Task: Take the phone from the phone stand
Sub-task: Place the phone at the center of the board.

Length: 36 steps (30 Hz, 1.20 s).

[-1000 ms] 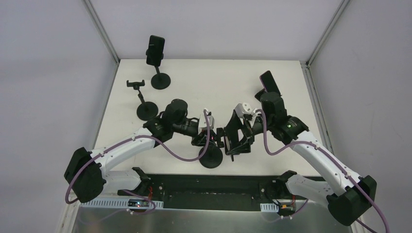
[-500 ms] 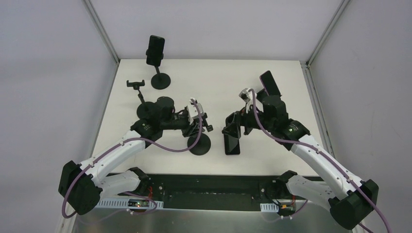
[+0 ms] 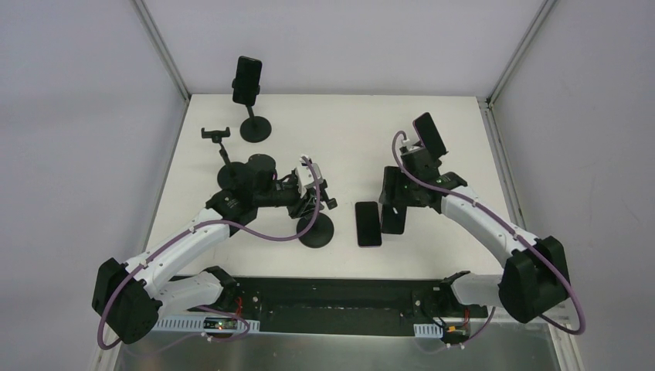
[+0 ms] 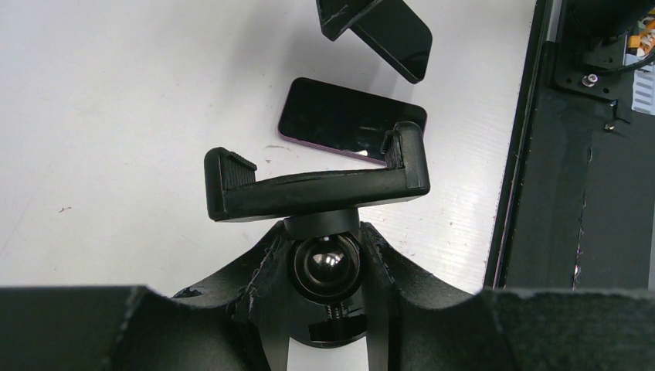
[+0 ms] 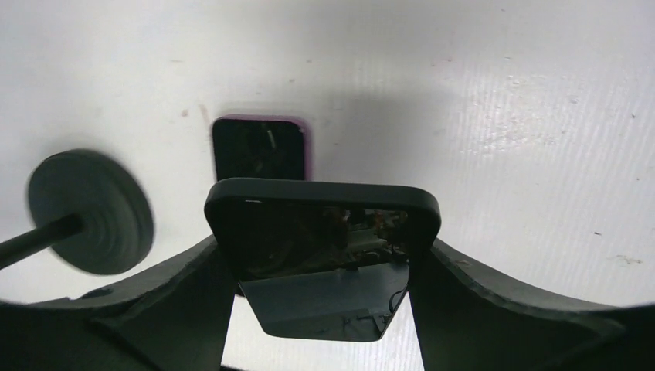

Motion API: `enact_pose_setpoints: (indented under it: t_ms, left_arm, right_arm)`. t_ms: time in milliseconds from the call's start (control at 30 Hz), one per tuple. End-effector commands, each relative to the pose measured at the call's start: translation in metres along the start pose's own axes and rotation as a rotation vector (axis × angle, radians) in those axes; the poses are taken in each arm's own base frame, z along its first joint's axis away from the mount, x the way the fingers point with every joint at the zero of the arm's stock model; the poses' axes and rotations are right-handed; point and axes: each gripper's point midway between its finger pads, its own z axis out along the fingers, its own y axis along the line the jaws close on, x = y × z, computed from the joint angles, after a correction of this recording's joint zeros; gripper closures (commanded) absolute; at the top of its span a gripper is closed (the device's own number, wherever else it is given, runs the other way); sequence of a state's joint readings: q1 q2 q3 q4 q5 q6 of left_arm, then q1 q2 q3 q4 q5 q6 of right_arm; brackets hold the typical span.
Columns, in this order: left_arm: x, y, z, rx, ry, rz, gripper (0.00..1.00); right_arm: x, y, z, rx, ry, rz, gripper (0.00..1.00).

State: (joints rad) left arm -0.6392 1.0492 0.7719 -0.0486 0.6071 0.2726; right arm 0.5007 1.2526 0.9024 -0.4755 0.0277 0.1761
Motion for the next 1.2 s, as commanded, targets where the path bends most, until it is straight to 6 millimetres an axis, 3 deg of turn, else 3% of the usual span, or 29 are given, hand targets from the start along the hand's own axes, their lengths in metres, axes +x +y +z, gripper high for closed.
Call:
enact_pose_setpoints:
  t_ms: [0,267,900,1167]
  left_arm:
    - [-0.012,0.0,-0.004,0.002,-0.029,0.013,1.0]
    - [-0.008,-0.001,-0.006,0.0,-0.024,0.019,1.0]
    - [-0.005,-0.003,-0.006,0.007,-0.019,0.023,1.0]
    - [-0.005,-0.002,-0.005,0.006,-0.019,0.026,1.0]
  right_arm:
    - [-0.001,-0.015,0.016,0.075,-0.009,0.028,0.97]
    - [0.016,-0.03,0.036,0.115,0.035,-0.014,0.95]
    - [0.039,-0.043,0.042,0.199,0.247,-0.076,0.83]
    - [0.043,-0.043,0.044,0.19,0.281,-0.095,0.54]
